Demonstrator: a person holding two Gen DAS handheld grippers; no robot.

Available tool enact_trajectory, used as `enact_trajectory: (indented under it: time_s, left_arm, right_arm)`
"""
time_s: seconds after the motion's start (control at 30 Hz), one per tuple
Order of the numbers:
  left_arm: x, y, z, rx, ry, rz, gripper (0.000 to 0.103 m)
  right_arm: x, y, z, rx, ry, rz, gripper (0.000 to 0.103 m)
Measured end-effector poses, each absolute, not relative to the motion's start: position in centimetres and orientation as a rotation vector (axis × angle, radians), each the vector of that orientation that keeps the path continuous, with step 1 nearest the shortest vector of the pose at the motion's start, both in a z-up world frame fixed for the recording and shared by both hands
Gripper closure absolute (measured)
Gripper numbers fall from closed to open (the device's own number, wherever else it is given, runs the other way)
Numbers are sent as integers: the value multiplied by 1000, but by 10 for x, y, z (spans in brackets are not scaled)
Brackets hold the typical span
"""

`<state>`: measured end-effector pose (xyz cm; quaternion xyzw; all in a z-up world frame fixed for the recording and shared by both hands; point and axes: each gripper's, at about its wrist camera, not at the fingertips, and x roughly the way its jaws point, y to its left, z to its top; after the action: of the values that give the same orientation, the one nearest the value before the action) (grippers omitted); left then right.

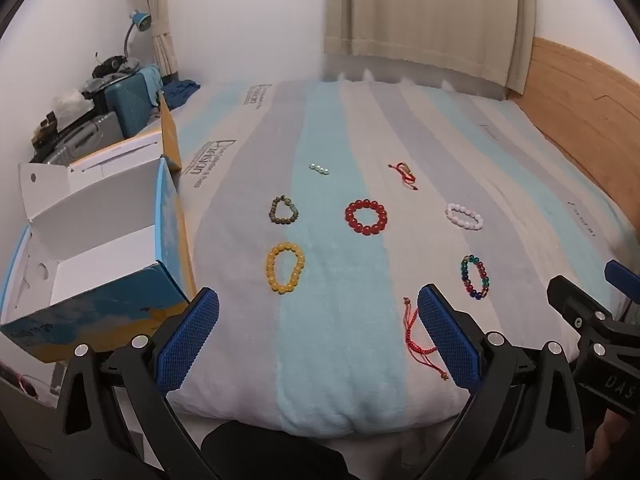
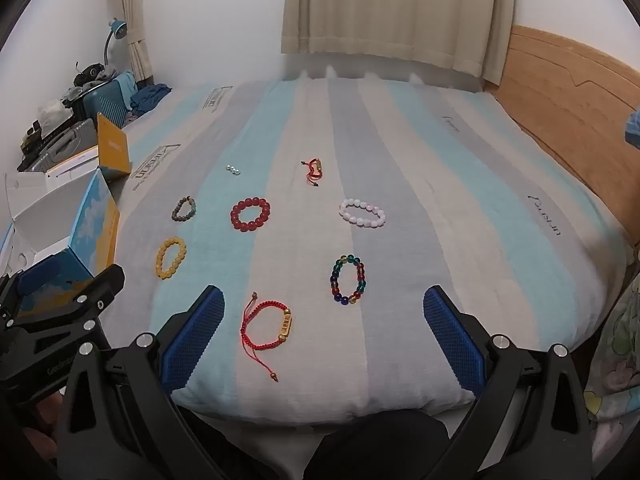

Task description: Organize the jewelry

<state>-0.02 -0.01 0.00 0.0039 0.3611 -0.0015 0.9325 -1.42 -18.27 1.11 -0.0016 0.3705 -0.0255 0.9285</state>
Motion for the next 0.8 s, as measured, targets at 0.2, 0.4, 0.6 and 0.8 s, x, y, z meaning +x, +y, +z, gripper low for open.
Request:
enact_trajectory:
  time_s: [0.2, 0.4, 0.6, 0.8]
  left_arm:
    - [0, 6, -1, 6, 758, -12, 6]
    - [7, 3, -1, 8, 777, -30, 6]
    - [7, -1, 1, 16, 771, -18, 6]
    - [7, -1, 5, 24, 763, -14, 6]
  right_arm:
    - [-14, -183, 11, -6, 753, -50, 7]
    - [-19, -185, 15, -5, 746, -59, 7]
    - [-13, -183, 13, -3, 754, -63, 7]
    - [-9, -185, 14, 3, 754, -58, 7]
